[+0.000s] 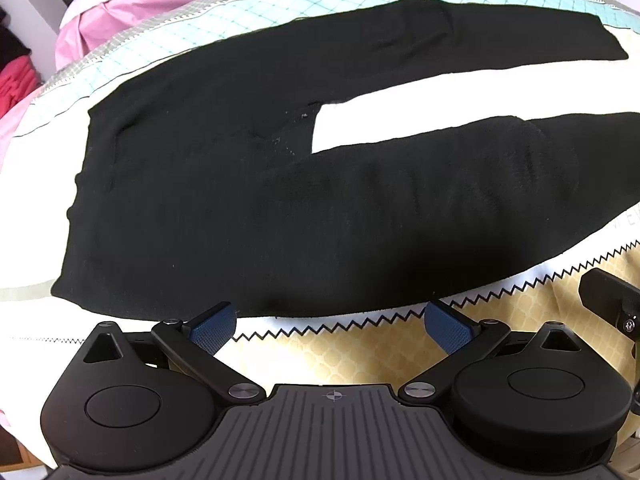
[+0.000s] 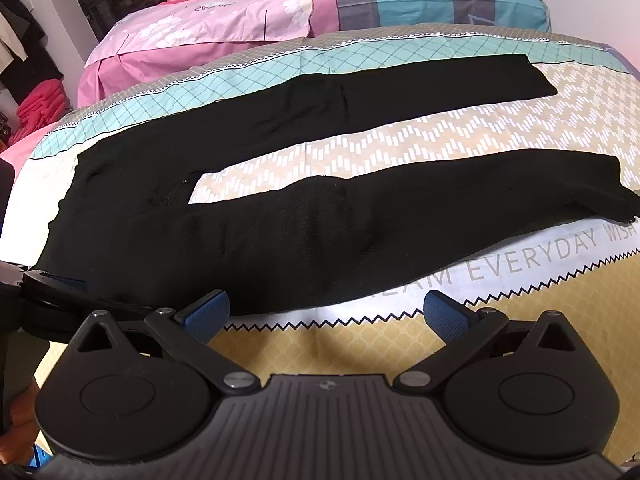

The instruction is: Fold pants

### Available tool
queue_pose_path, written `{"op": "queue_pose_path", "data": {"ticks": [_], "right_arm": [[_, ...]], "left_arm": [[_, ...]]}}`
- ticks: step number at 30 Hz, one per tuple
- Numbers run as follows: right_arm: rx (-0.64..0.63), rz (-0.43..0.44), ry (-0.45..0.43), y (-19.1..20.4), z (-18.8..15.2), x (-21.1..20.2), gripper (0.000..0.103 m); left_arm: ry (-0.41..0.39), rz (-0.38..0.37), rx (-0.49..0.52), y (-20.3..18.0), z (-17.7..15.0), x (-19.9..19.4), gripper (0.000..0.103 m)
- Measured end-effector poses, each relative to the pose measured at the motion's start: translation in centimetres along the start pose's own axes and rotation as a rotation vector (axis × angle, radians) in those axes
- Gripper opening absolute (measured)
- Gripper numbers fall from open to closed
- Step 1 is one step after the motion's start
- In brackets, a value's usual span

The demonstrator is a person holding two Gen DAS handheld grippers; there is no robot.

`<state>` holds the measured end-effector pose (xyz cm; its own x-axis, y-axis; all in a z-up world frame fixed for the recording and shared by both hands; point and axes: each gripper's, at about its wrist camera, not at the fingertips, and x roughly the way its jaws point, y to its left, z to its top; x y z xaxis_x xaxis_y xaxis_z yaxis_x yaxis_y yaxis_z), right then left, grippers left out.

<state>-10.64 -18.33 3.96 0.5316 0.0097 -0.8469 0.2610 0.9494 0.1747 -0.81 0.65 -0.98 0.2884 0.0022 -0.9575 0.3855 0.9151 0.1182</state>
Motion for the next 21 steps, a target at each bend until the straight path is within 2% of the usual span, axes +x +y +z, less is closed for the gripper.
{"op": "queue_pose_path", "data": {"ticks": [11, 21], "right_arm": [[-0.008, 0.013, 0.032, -0.2, -0.3, 0.3, 0.103], [0.004, 0.008, 0.033, -1.5, -0.4, -0.1, 0.103]], "left_arm": [[0.015, -0.014, -0.009, -0.1, 0.1, 0.1, 0.103], [0.006, 0.003, -0.008, -1.3, 0.3, -0.3, 0.103]]}}
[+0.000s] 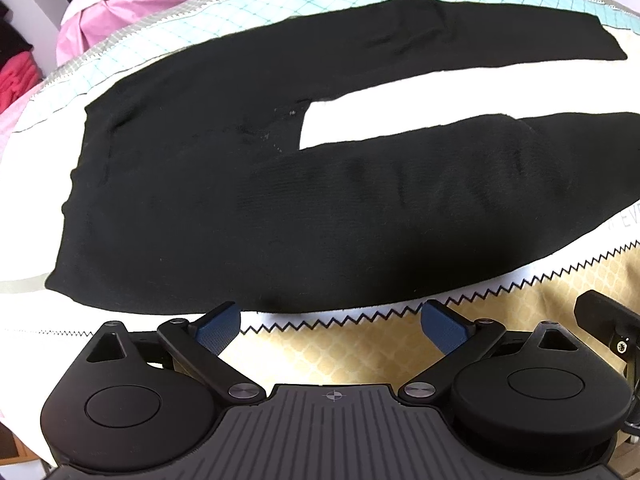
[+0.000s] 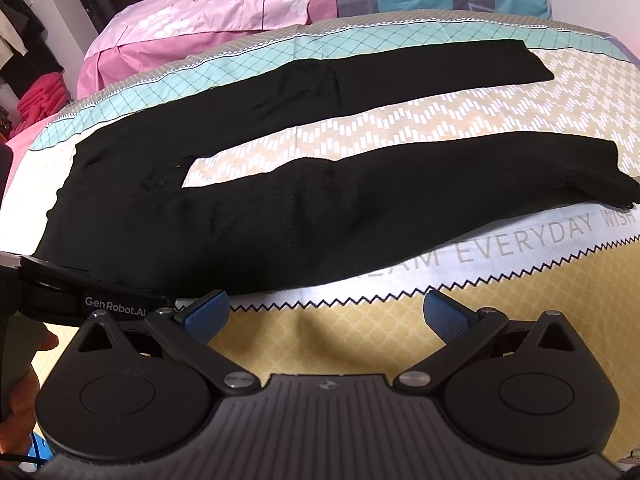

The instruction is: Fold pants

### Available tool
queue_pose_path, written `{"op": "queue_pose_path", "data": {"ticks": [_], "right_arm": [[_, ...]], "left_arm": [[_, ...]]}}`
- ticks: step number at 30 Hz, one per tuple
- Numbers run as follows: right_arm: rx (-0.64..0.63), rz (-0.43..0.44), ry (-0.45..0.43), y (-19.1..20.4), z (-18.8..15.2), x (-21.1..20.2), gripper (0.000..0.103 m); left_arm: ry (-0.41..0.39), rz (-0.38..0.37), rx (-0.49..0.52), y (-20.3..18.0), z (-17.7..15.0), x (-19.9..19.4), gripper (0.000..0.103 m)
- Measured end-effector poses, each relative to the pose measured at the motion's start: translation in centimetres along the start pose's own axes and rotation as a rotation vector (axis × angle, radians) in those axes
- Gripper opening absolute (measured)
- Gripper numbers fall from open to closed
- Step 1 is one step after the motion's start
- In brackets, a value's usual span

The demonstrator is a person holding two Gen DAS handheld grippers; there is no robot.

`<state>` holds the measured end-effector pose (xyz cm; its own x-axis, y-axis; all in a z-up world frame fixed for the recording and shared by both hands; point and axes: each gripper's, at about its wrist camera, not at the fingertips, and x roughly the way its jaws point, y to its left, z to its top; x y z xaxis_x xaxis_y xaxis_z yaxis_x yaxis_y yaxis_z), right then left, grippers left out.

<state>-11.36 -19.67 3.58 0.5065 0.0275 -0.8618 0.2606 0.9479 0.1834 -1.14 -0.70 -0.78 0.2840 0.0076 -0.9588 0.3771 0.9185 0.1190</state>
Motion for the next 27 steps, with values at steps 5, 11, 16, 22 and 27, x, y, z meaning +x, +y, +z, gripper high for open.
{"op": "queue_pose_path", "data": {"ticks": [5, 11, 16, 22, 27], "right_arm": [[0.007, 0.005, 0.009, -0.5, 0.1, 0.2, 0.103], [-0.012, 0.017, 0.017, -0.5, 0.2, 0.4, 0.103], [-0.008, 0.021, 0.02, -0.7, 0.4, 0.6, 0.103], [-0.014, 0.033, 0.03, -0.7, 0.4, 0.9, 0.103], [0.029, 0.04, 0.043, -1.6, 0.6, 1.3, 0.103]], "left_arm": [[-0.002, 0.007, 0.0, -0.3, 0.2, -0.1, 0.103], [0.004, 0.006, -0.007, -0.6, 0.5, -0.1, 0.103], [0.004, 0.008, -0.004, -0.7, 0.5, -0.1, 0.103], [0.01, 0.007, -0.005, -0.5, 0.7, 0.1, 0.103], [0.008, -0.013, -0.007, -0.2, 0.8, 0.1, 0.103]]}}
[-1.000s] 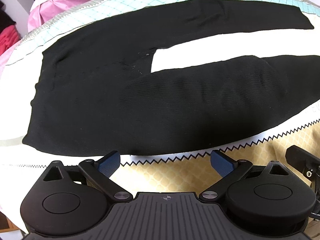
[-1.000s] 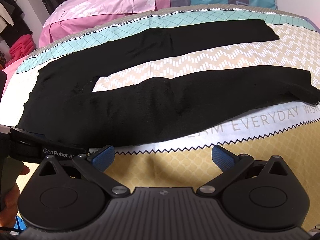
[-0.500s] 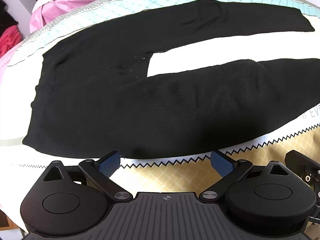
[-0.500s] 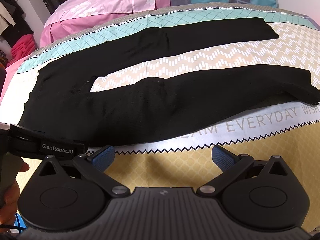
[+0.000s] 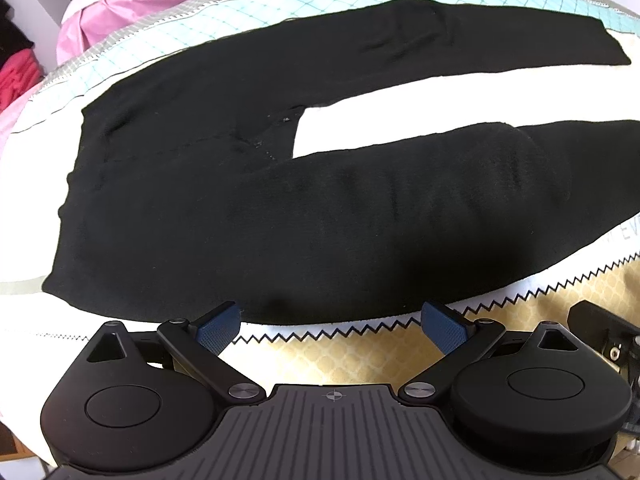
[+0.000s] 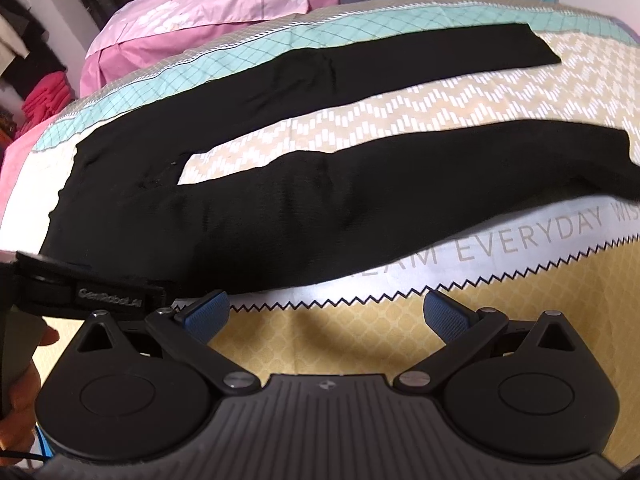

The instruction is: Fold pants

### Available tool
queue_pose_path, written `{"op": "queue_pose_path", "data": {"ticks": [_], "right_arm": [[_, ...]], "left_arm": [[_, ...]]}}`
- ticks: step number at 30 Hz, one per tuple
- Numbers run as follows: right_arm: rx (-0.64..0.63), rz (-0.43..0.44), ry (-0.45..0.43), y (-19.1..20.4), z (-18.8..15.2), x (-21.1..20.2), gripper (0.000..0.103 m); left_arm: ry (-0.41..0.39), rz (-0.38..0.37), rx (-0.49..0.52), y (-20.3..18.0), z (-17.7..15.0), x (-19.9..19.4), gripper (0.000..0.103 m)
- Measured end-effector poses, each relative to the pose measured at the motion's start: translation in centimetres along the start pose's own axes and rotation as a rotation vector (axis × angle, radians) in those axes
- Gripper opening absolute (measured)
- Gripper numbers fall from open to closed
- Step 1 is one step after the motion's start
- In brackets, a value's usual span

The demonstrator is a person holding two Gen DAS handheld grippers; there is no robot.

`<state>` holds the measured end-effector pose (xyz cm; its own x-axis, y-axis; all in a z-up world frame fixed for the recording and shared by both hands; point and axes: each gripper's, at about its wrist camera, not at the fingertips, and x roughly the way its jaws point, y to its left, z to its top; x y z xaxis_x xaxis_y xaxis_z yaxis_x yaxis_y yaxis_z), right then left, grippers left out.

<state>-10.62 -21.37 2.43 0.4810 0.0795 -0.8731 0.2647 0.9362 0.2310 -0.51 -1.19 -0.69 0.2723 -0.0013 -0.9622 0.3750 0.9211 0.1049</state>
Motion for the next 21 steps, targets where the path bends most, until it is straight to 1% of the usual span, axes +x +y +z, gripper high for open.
{"op": "queue_pose_path", "data": {"ticks": [2, 4, 6, 7, 9, 11, 13, 14, 16, 18, 20, 21], "right_arm": [[0.027, 0.0, -0.002, -0.9, 0.2, 0.0, 0.103], [0.065, 0.018, -0.027, -2.4, 0.4, -0.4, 0.103], [0.133, 0.037, -0.09, -5.2, 0.5, -1.1, 0.103], [0.176, 0.028, -0.126, -6.8, 0.6, -1.5, 0.103], [0.304, -0.008, -0.181, -10.6, 0.7, -2.0, 0.1], [0.483, -0.024, -0.22, -14.7, 0.9, -2.3, 0.088], [0.637, -0.06, -0.249, -18.3, 1.2, -2.2, 0.082], [0.686, -0.076, -0.271, -19.6, 1.4, -2.1, 0.082], [0.736, -0.084, -0.3, -21.1, 1.7, -1.4, 0.082], [0.748, -0.101, -0.308, -21.2, 2.5, -0.4, 0.082], [0.731, -0.104, -0.341, -21.0, 3.1, 0.0, 0.079], [0.724, -0.102, -0.356, -21.0, 3.4, 0.3, 0.075]], "left_arm": [[-0.009, -0.022, -0.009, 0.5, 0.0, -0.2, 0.103], [-0.031, -0.045, -0.025, 1.3, 0.1, -0.6, 0.103], [-0.062, -0.057, -0.051, 2.6, 0.2, -1.1, 0.103], [-0.071, -0.052, -0.063, 3.1, 0.3, -1.2, 0.103], [-0.086, -0.028, -0.096, 4.3, 0.6, -1.4, 0.103], [-0.085, -0.001, -0.135, 5.8, 1.0, -1.2, 0.103], [-0.069, 0.025, -0.171, 7.0, 1.5, -0.6, 0.103], [-0.065, 0.038, -0.187, 7.5, 1.8, -0.2, 0.103], [-0.041, 0.074, -0.21, 8.4, 2.4, 0.9, 0.103], [-0.023, 0.081, -0.231, 8.9, 2.9, 2.0, 0.103], [-0.003, 0.1, -0.249, 9.3, 3.4, 3.1, 0.103], [0.001, 0.102, -0.253, 9.4, 3.6, 3.7, 0.103]]}}
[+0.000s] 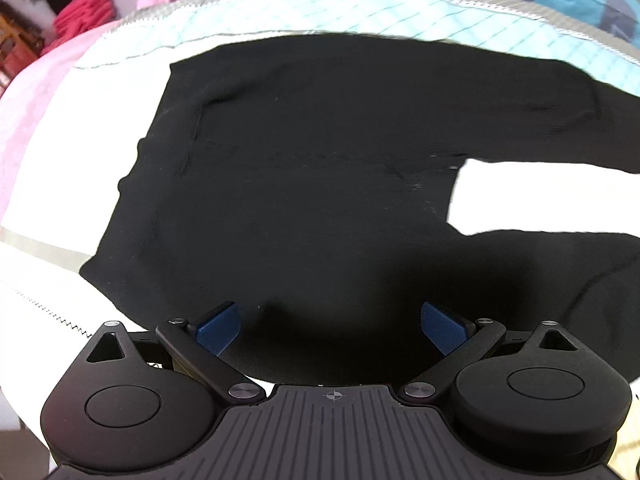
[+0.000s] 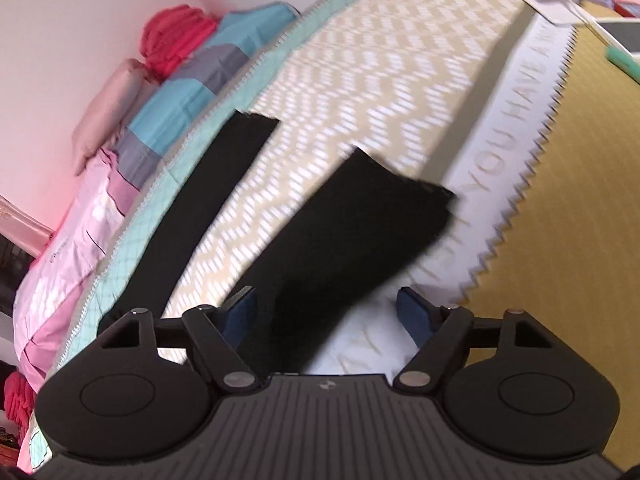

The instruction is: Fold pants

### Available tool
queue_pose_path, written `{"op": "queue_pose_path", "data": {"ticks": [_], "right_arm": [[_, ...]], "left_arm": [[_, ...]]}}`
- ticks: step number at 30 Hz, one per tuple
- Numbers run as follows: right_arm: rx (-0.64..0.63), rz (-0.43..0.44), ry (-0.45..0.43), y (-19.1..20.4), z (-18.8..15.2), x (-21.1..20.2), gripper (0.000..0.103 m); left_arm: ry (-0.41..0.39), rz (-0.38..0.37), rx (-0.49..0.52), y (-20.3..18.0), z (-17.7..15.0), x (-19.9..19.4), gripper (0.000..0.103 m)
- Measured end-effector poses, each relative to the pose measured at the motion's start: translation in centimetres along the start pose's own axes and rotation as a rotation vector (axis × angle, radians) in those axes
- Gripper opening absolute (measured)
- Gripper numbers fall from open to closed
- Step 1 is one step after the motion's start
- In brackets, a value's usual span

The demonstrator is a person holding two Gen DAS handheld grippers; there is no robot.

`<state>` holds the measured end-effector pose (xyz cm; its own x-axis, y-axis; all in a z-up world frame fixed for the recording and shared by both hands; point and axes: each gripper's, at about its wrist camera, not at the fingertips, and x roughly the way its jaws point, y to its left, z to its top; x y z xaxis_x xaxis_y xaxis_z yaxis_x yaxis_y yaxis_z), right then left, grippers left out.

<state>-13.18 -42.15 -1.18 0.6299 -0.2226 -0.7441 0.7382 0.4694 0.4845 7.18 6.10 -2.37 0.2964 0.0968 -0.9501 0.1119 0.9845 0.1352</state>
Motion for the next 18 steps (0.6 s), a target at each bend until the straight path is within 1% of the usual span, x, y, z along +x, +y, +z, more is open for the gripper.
{"op": "queue_pose_path", "data": {"ticks": [1, 2, 3, 4, 5, 7, 8, 9, 10, 11, 12, 13, 14, 15, 17, 18], "right_arm": [[-0.005, 0.002, -0.007, 0.0, 0.0, 0.1, 0.057], [-0.015, -0.002, -0.006, -0.1, 0.1, 0.4, 0.018], [-0.027, 0.004, 0.013, -0.2, 0.2, 0.8, 0.008], [-0.034, 0.006, 0.033, -0.5, 0.4, 1.0, 0.007], [-0.044, 0.007, 0.03, -0.7, 0.6, 0.8, 0.007], [-0.066, 0.018, -0.033, -1.2, 1.2, -1.6, 0.007], [-0.063, 0.011, -0.069, -1.9, 1.5, -2.8, 0.007], [-0.058, -0.022, -0.087, -2.9, 1.6, -3.4, 0.007], [-0.047, -0.062, -0.068, -4.0, 1.8, -3.3, 0.007], [-0.015, -0.095, -0.02, -5.3, 1.9, -2.7, 0.007], [0.03, -0.098, 0.024, -6.4, 2.0, -2.2, 0.007], [0.069, -0.073, 0.022, -7.0, 2.0, -2.2, 0.008], [0.09, -0.083, 0.012, -7.0, 2.1, -2.6, 0.016], [0.099, -0.112, -0.016, -6.8, 2.2, -3.1, 0.023], [0.089, -0.2, -0.086, -6.2, 2.0, -4.4, 0.062], [0.063, -0.226, -0.115, -5.8, 1.9, -5.1, 0.064]], "left_arm": [[0.001, 0.002, -0.003, 0.1, 0.1, 0.4, 0.103], [0.006, 0.013, -0.004, 0.0, 0.2, 0.9, 0.103], [0.01, 0.019, -0.001, 0.0, 0.1, 1.2, 0.103], [0.016, 0.021, 0.005, -0.1, 0.1, 1.6, 0.103], [0.025, 0.025, 0.008, -0.1, -0.1, 1.9, 0.103], [0.046, 0.017, 0.006, 0.2, -0.4, 2.3, 0.103], [0.052, 0.008, 0.003, 0.5, -0.7, 2.5, 0.103], [0.056, -0.002, 0.001, 0.7, -0.9, 2.6, 0.103], [0.055, -0.014, -0.007, 1.0, -1.1, 2.8, 0.103], [0.055, -0.022, -0.013, 1.2, -1.2, 2.9, 0.103], [0.057, -0.03, -0.016, 1.4, -1.2, 2.9, 0.103], [0.061, -0.035, -0.016, 1.5, -1.1, 3.0, 0.103], [0.065, -0.039, -0.011, 1.6, -1.1, 3.0, 0.103], [0.065, -0.041, -0.006, 1.6, -1.0, 3.0, 0.103], [0.062, -0.045, 0.014, 1.7, -1.1, 2.9, 0.103], [0.06, -0.046, 0.02, 1.6, -1.1, 2.7, 0.103]]}}
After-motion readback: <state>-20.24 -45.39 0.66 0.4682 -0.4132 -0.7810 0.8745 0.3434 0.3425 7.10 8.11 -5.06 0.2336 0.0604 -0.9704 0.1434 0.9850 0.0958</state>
